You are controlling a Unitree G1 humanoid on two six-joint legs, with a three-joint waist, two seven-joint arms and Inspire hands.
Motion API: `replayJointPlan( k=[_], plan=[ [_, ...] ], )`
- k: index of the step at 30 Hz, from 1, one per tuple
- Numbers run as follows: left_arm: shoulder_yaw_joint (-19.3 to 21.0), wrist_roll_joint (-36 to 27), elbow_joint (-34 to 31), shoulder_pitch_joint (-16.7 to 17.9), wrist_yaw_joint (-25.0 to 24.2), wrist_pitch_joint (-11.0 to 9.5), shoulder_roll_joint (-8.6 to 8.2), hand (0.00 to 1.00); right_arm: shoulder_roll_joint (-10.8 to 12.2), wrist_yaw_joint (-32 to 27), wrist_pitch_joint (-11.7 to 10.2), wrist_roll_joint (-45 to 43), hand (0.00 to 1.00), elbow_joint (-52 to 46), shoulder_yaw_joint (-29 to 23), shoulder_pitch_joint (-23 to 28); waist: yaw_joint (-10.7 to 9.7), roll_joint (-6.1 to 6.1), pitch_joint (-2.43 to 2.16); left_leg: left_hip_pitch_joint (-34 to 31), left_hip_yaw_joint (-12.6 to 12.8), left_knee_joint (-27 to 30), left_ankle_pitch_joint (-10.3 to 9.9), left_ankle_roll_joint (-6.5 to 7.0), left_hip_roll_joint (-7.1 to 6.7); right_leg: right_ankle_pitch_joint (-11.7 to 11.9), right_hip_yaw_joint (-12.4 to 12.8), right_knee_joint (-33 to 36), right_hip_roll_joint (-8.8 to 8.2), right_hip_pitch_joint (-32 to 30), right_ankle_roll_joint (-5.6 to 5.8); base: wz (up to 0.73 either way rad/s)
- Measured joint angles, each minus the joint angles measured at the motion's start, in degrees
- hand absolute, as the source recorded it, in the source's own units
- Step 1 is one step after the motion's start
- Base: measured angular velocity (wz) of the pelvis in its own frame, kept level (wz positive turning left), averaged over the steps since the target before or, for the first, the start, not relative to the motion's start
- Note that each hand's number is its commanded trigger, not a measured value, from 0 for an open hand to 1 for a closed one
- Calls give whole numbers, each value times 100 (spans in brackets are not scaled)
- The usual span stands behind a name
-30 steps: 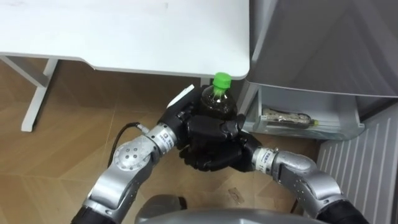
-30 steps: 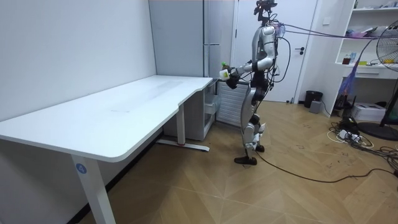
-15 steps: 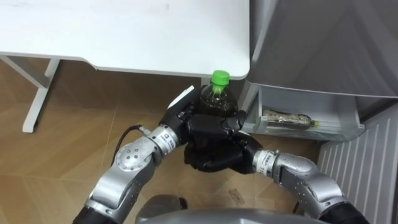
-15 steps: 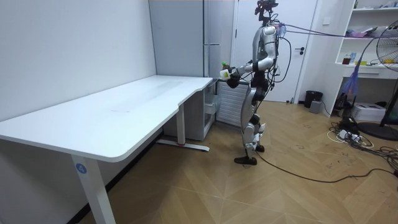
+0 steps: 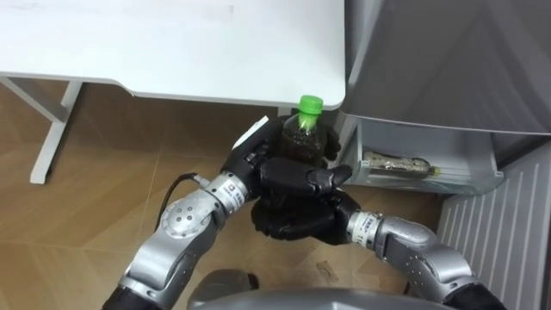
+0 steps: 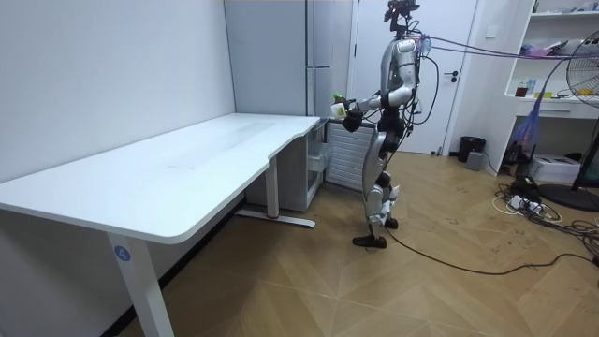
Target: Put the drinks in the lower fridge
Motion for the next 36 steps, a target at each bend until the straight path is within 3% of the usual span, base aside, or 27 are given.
replayJointPlan(
  k=[23, 36],
  plan=[
    [76, -7, -28, -73, -10, -95, 5, 0, -77, 27, 11, 479, 100, -1, 195, -43, 5, -38, 4, -15, 17, 12, 0, 1, 4, 0, 46, 1, 5, -12, 0, 0],
    [410, -11, -367, -144, 85, -98, 7, 0, -95, 157, 36, 441, 100, -2, 113, -82, 20, 121, 17, 53, -5, 10, 1, 0, 3, 0, 32, -14, 12, 78, -1, 0]
  ],
)
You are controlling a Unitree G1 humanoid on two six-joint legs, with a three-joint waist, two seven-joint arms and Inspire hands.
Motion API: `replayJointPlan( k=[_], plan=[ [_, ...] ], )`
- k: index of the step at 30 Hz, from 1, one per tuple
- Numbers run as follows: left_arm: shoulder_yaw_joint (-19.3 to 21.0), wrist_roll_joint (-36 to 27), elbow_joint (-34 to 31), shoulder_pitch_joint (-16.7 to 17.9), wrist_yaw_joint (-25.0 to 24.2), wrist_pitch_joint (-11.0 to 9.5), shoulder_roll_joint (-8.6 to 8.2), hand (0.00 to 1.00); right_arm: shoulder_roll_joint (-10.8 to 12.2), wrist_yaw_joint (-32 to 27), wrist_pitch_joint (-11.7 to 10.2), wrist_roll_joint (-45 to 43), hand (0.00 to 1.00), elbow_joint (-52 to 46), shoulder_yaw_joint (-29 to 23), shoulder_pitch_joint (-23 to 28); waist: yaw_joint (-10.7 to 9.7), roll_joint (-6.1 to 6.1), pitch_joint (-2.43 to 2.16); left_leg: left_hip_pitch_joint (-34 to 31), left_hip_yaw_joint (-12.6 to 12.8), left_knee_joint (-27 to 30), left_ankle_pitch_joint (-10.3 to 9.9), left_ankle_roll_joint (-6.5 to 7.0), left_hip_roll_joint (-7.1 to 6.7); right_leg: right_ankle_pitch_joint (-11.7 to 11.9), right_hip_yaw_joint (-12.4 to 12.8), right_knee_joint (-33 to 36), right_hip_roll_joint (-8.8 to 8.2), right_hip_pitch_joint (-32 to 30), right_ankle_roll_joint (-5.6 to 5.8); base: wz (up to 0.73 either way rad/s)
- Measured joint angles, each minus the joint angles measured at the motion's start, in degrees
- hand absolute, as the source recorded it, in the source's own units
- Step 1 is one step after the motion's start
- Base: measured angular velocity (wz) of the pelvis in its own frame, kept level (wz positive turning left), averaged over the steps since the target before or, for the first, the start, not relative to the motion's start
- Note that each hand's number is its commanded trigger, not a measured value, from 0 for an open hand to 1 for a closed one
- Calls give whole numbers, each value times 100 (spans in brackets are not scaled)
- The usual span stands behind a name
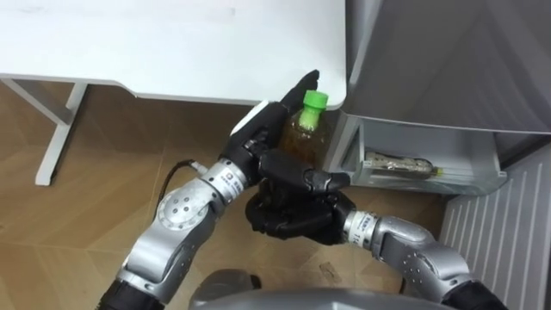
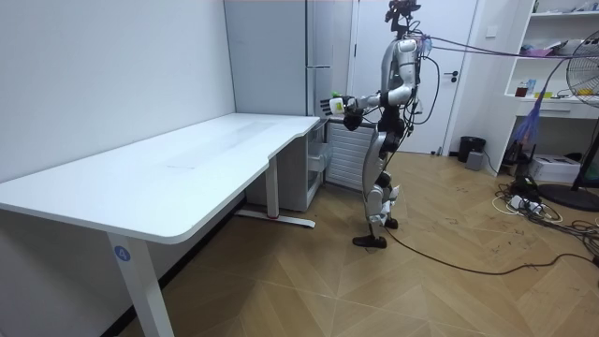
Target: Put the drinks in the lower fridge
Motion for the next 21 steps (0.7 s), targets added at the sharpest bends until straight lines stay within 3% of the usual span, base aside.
replayJointPlan(
  k=[7, 13, 17, 21],
  plan=[
    [343, 13, -173, -20, 59, -204, -1, 0, -98, 205, -3, -42, 100, -12, -117, 14, 138, 43, -17, 101, -8, -17, 1, -1, -2, 0, -28, -11, -1, 93, 0, 1],
    [414, 6, -212, -97, 137, -230, 51, 0, -190, 256, -2, -63, 100, -11, -240, 139, 312, 103, -13, 141, -28, 2, 0, -1, -8, 0, -46, -7, -4, 147, 0, 1],
    [1059, -74, -411, -98, 314, -244, 76, 0, -254, 370, -2, -124, 100, -59, -428, 363, 423, 151, -14, 157, -10, -10, 9, 2, -5, 0, -14, -2, -5, 150, 0, -4],
    [1810, -105, -612, -96, 882, -499, 140, 0, -395, 369, -2, -224, 100, -129, -622, 515, 458, 154, -12, 233, -11, -55, 27, 5, -14, -1, -10, -16, -9, 209, 1, 0]
  ],
)
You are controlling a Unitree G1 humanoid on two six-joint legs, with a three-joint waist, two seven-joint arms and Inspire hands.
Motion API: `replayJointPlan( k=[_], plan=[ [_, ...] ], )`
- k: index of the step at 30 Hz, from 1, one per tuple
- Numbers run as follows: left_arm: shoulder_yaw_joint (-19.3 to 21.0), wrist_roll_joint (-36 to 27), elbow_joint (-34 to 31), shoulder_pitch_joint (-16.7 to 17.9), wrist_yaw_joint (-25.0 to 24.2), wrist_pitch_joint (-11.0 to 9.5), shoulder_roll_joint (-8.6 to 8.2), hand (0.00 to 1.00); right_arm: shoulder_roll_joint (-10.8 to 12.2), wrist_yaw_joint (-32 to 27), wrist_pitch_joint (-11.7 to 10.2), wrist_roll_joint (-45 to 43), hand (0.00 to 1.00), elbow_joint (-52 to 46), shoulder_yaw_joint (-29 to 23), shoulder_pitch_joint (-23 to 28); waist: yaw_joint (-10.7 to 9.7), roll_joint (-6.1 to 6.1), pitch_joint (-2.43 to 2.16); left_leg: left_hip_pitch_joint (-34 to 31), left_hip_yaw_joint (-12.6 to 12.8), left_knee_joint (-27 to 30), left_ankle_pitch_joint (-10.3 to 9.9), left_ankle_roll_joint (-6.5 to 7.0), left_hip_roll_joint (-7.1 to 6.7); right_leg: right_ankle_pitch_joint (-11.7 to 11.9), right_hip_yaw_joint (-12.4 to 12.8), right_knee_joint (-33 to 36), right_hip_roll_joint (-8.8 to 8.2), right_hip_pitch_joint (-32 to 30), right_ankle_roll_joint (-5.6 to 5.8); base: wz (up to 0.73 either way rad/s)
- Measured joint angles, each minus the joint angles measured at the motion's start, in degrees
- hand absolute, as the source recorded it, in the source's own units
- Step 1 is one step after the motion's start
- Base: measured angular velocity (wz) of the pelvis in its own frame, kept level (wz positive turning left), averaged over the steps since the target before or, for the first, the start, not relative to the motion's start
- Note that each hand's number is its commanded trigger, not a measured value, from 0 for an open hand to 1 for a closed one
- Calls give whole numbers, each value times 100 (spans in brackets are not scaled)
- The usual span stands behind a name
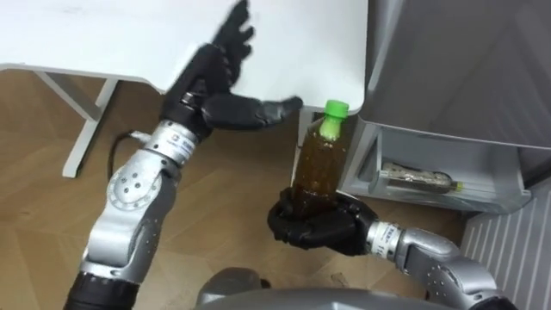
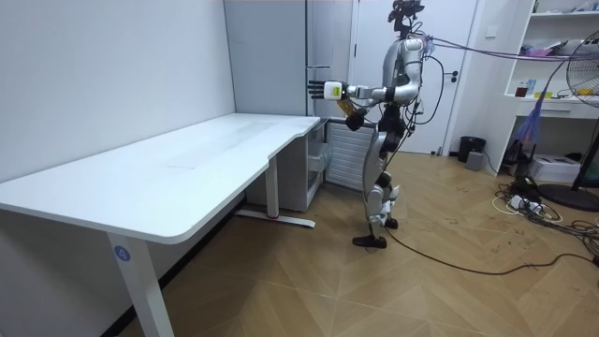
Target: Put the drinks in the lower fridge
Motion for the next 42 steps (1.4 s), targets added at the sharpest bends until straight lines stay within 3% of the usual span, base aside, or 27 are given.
replayJointPlan(
  k=[5, 11, 19, 27, 33, 36, 42],
  plan=[
    [383, -9, 0, 30, 410, -14, -6, 0, 21, -1, -2, -97, 100, -242, -418, 179, 2, -18, -14, 14, 11, -26, 4, -6, -7, -4, -1, -165, 8, 22, -3, 0],
    [611, -7, 154, 50, 715, -45, -4, 0, 6, -16, -4, -308, 100, -272, -569, 372, 155, -64, -45, 51, 31, -65, 12, -7, -10, -1, 4, -176, 7, 38, -7, 0],
    [644, 17, 1712, 209, 1172, -87, -47, 0, 36, -221, 26, -295, 100, -273, -657, 471, 269, -59, -43, 206, 49, -239, 24, -41, 5, -1, -18, -170, 10, 112, -7, -2],
    [408, -16, 4473, 459, 1814, -59, -167, 0, 215, -617, 118, -239, 100, -269, -655, 432, 282, -77, -28, 206, 48, -278, 24, -42, -1, -1, -10, -186, 10, 102, -7, 0],
    [76, 13, 5765, 713, 1865, 39, -193, 0, 356, -861, 167, 12, 100, -16, -596, 326, 303, -99, -26, 205, 63, -269, 24, -42, 5, 0, -5, -186, 10, 107, -7, 0],
    [74, 29, 6165, 801, 1684, 101, -205, 0, 452, -985, 177, 10, 100, 216, -613, 308, 283, -119, -31, 141, 62, -231, 21, -40, -4, -2, -10, -217, 5, 81, -5, 1],
    [-127, 110, 6334, 949, 1501, 121, -235, 0, 453, -1272, 185, 61, 100, 236, -604, 300, 267, -166, -57, -8, 77, -172, 25, -23, -19, 6, 10, -290, 2, -18, -18, 0]
  ],
)
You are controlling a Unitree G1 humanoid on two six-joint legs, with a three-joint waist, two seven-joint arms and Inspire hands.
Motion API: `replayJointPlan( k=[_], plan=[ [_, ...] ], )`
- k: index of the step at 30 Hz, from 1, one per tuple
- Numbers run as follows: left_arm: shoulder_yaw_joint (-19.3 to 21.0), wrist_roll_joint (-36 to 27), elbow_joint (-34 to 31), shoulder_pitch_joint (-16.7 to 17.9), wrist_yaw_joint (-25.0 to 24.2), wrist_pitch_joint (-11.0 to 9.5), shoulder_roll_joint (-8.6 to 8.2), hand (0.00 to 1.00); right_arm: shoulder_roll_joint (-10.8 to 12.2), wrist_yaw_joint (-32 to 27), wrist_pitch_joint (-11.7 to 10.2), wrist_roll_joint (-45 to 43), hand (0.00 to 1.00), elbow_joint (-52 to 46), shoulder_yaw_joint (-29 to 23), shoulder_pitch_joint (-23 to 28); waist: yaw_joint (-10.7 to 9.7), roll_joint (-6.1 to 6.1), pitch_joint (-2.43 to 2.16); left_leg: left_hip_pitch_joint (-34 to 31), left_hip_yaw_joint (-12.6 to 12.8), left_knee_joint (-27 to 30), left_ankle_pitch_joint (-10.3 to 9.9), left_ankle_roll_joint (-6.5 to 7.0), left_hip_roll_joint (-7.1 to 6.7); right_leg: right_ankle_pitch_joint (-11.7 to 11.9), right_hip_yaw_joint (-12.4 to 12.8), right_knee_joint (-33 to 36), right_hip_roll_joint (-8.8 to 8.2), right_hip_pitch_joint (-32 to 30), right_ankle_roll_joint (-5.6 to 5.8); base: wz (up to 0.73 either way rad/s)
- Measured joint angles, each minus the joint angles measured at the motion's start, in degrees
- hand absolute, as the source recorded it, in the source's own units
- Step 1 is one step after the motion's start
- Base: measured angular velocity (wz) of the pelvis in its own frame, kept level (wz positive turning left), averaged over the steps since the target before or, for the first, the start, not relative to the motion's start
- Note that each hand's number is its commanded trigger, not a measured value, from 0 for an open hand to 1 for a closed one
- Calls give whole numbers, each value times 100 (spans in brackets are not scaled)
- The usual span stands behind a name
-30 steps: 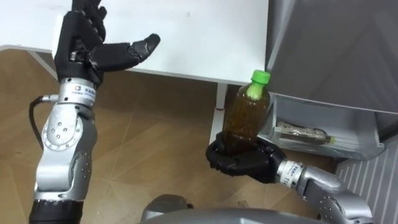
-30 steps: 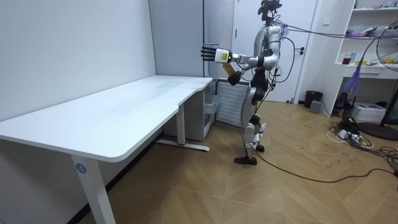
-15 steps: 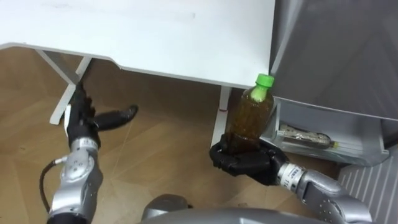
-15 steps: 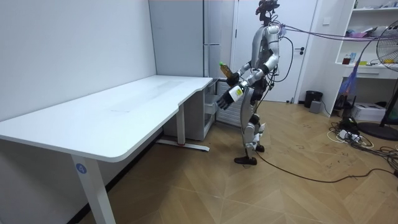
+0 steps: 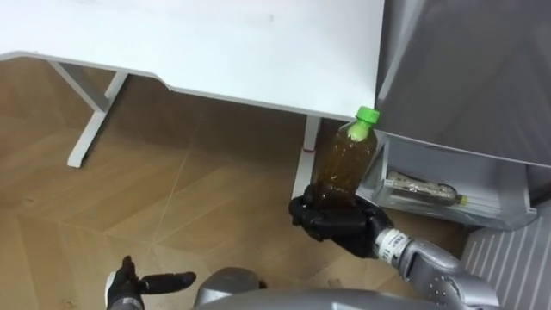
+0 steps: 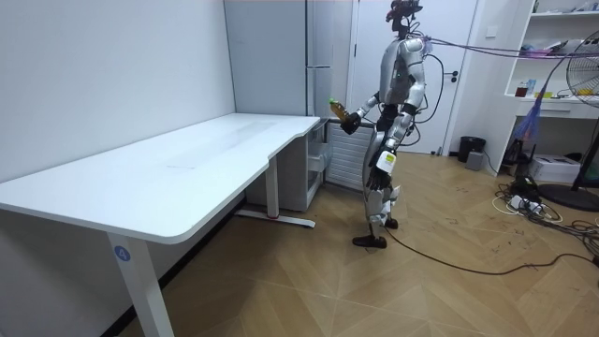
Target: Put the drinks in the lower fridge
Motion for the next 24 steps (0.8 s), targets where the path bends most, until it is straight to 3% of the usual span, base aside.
replayJointPlan(
  k=[8, 11, 16, 20, 24],
  plan=[
    [-222, 182, 297, -31, -9, 53, -27, 0, 5, -414, -72, 355, 100, 611, 6, -24, -146, 44, 8, 6, 5, 2, -9, -1, 5, 1, -16, -2, 8, 13, 0, 0],
    [-233, 264, 324, -26, -44, 146, -30, 0, -94, -579, -71, 385, 100, 752, -2, -18, -220, 107, 43, -15, 7, -23, -10, 0, 3, 0, -9, -2, 7, -2, 1, 0],
    [-228, 692, 353, -1, -248, 165, -30, 0, -137, -625, -110, 488, 100, 741, -64, -26, -300, 116, 31, -11, 73, -68, -5, -1, 10, -2, 57, -34, 5, -44, 4, -5],
    [-217, 686, 360, -11, -232, 170, -48, 0, -26, -941, -257, 868, 100, 834, -74, -30, -385, 44, 1, -41, 79, -81, -7, -2, 2, -1, 60, -71, 2, -75, 3, -1],
    [-113, 683, 360, 3, -210, 171, -142, 0, 132, -1208, -266, 871, 100, 1248, -347, -57, -467, 23, -10, 16, 80, -171, -5, -4, -6, 0, 69, -55, -6, -74, 4, -1]
  ],
)
